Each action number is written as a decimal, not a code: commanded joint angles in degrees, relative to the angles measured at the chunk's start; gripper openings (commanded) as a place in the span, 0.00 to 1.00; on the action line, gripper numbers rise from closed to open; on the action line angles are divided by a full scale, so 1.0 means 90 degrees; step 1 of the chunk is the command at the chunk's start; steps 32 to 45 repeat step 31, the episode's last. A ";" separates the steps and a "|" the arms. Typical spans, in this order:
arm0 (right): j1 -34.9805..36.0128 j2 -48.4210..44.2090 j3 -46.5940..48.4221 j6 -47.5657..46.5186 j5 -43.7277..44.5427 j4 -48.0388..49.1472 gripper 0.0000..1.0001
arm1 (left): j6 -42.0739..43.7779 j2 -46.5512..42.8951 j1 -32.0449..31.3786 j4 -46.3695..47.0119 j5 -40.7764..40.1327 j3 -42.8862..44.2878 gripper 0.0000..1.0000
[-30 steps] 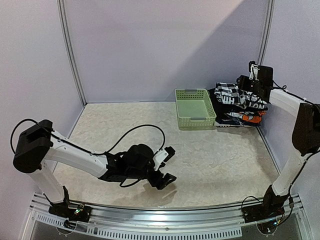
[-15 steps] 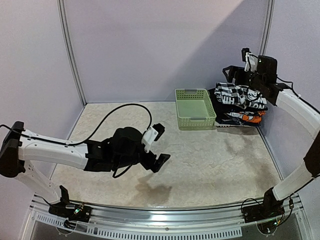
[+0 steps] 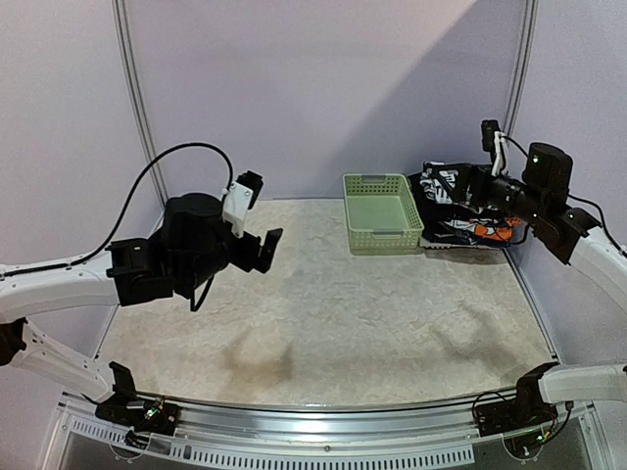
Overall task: Fold and stack the mixed laundry pile
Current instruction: Reset both arms
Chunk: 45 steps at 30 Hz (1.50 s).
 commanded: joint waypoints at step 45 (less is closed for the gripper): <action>0.0036 -0.3567 -0.3250 0.1490 0.0325 0.0719 0.99 | -0.0305 -0.1859 0.1701 -0.0687 -0.0303 -0.1138 1.00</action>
